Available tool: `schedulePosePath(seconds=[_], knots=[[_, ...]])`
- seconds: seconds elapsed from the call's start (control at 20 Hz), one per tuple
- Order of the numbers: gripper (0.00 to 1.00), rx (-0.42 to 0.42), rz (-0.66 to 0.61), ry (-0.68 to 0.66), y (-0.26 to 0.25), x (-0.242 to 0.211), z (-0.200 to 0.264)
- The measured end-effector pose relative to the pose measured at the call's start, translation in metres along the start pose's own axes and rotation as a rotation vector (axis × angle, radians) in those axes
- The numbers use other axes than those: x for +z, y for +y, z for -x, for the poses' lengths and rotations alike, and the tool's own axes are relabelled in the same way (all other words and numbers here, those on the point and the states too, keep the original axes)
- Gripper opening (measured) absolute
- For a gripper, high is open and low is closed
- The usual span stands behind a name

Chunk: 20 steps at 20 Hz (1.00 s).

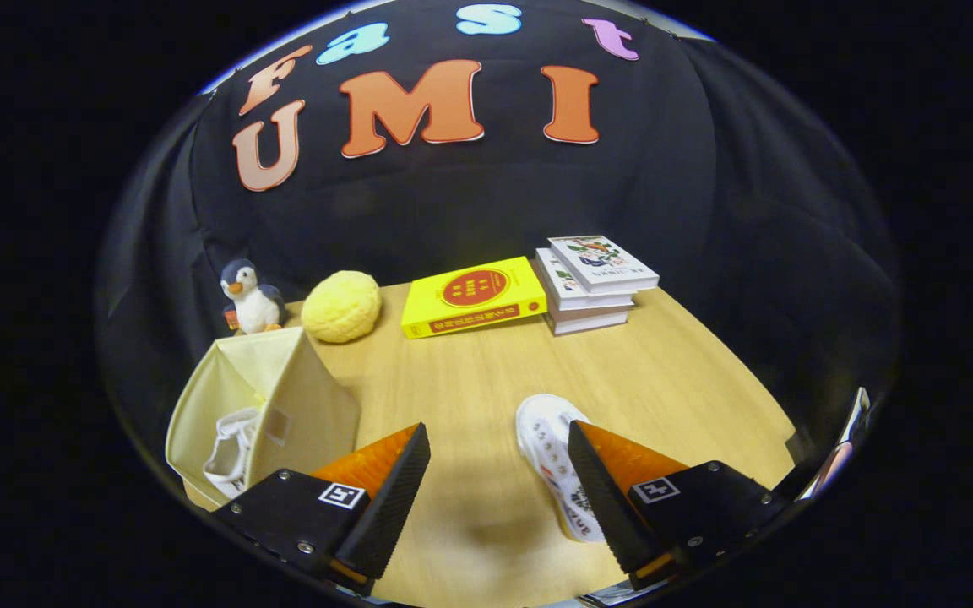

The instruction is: Open the storage box then place both shoes into the box .Put the left shoe in first, then the right shoe, with the right side of both shoes facing outward in a uniform manner.

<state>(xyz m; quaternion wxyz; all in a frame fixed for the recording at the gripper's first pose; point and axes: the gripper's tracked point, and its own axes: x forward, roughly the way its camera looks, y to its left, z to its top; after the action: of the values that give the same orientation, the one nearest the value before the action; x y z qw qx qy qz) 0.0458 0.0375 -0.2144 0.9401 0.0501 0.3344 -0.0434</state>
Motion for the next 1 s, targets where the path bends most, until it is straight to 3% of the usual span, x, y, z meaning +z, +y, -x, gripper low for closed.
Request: schedulePosePath(seconds=[0.4, 0.6, 1.0], knots=[[0.95, -0.011, 0.076, 0.161, -0.075, -0.055, -0.020], [0.83, 0.009, 0.135, 0.224, -0.087, -0.082, -0.040], [0.46, 0.102, 0.141, 0.262, -0.076, -0.096, -0.085]])
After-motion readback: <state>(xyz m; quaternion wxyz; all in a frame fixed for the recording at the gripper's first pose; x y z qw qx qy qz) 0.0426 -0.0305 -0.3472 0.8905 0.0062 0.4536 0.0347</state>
